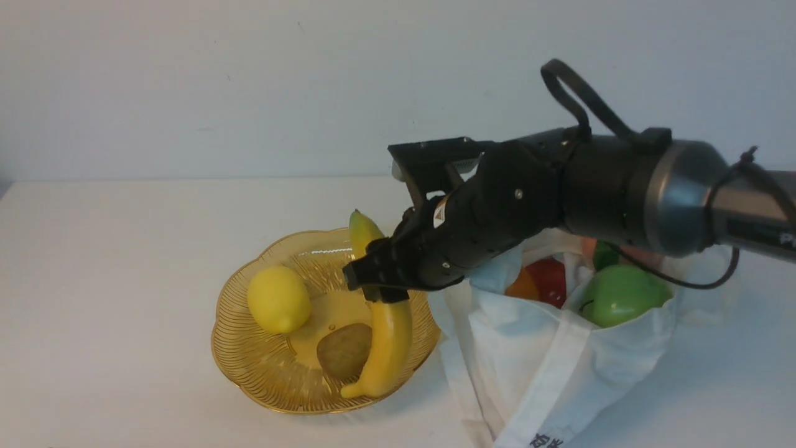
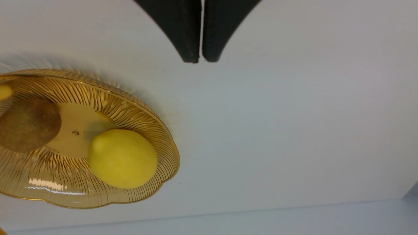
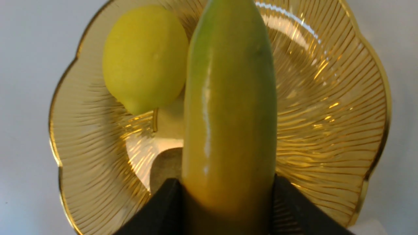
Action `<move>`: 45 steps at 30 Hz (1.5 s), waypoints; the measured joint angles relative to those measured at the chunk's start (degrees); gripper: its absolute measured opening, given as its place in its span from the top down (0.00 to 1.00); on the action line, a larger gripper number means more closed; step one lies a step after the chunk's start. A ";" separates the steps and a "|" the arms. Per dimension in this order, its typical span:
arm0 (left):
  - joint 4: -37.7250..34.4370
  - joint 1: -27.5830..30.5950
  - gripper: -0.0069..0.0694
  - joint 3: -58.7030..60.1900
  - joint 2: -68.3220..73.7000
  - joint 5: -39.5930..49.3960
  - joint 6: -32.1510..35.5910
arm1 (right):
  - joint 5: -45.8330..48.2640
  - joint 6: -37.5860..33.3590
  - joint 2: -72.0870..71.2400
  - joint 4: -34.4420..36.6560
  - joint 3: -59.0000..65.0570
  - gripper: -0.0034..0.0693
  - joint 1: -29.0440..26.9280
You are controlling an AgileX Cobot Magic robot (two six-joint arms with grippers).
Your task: Take the fruit out of the cloth bag on the white table and place them on a plate.
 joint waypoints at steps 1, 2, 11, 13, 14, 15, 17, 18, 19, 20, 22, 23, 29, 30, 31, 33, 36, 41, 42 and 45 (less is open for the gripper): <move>0.00 0.00 0.92 0.00 0.00 0.00 0.00 | -0.14 0.00 0.49 0.00 -0.07 0.48 0.00; 0.00 0.00 0.92 0.00 0.00 0.00 0.00 | -0.19 0.00 0.68 0.00 -0.07 0.46 0.00; 0.00 0.00 0.92 0.00 0.00 0.00 0.00 | 4.96 0.06 1.28 -1.36 -4.62 0.10 0.00; 0.00 0.00 0.92 0.00 0.00 0.00 0.00 | 12.67 0.06 0.46 -4.82 -8.41 0.10 0.00; 0.00 0.00 0.92 0.00 0.00 0.00 0.00 | 15.37 0.23 -0.43 -6.56 -9.53 0.13 0.00; 0.00 0.00 0.92 0.00 0.00 0.00 0.00 | 17.10 0.69 -1.72 -8.09 -10.24 0.17 0.00; 0.00 0.00 0.92 0.00 0.00 0.00 0.00 | 19.09 1.80 -3.47 -11.00 -10.90 0.23 0.00; 0.00 0.00 0.92 0.00 0.00 0.00 0.00 | 21.47 4.14 -7.35 -14.66 -11.30 0.39 0.00; 0.00 0.00 0.92 0.00 0.00 0.00 0.00 | 21.69 4.44 -7.82 -15.11 -11.35 0.39 0.00; 0.00 0.00 0.92 0.00 0.00 0.00 0.00 | 23.81 7.17 -11.89 -19.11 -11.41 0.57 0.00; 0.00 0.00 0.92 0.00 0.00 0.00 0.00 | 24.87 10.15 -18.67 -22.93 -10.64 0.78 0.00; 0.00 0.00 0.92 0.00 0.00 0.00 0.00 | 24.87 10.71 -19.27 -23.21 -10.64 0.78 0.00; 0.00 0.00 0.92 0.00 0.00 0.00 0.00 | 17.51 19.13 -38.50 -32.09 2.47 0.97 0.22; 0.00 0.00 0.92 0.00 0.00 0.00 0.00 | 15.51 20.50 -41.19 -33.29 5.21 0.97 0.22; 0.00 0.00 0.92 0.00 0.00 0.00 0.00 | 12.31 22.46 -45.24 -35.18 8.82 0.97 0.28; 0.00 0.00 0.92 0.00 0.00 0.00 0.00 | 7.63 24.80 -50.79 -37.46 15.60 0.97 0.28; 0.00 0.00 0.92 0.00 0.00 0.00 0.00 | 0.06 27.41 -59.29 -40.16 23.66 0.97 0.28; 0.00 0.00 0.92 0.00 0.00 0.00 0.00 | -16.84 28.39 -76.37 -43.57 39.31 0.97 0.46; 0.00 0.00 0.92 0.00 0.00 0.00 0.00 | -20.67 28.39 -80.65 -44.61 42.51 0.97 0.50; 0.00 0.00 0.92 0.00 0.00 0.00 0.00 | -25.91 28.39 -88.60 -45.64 47.92 0.97 0.57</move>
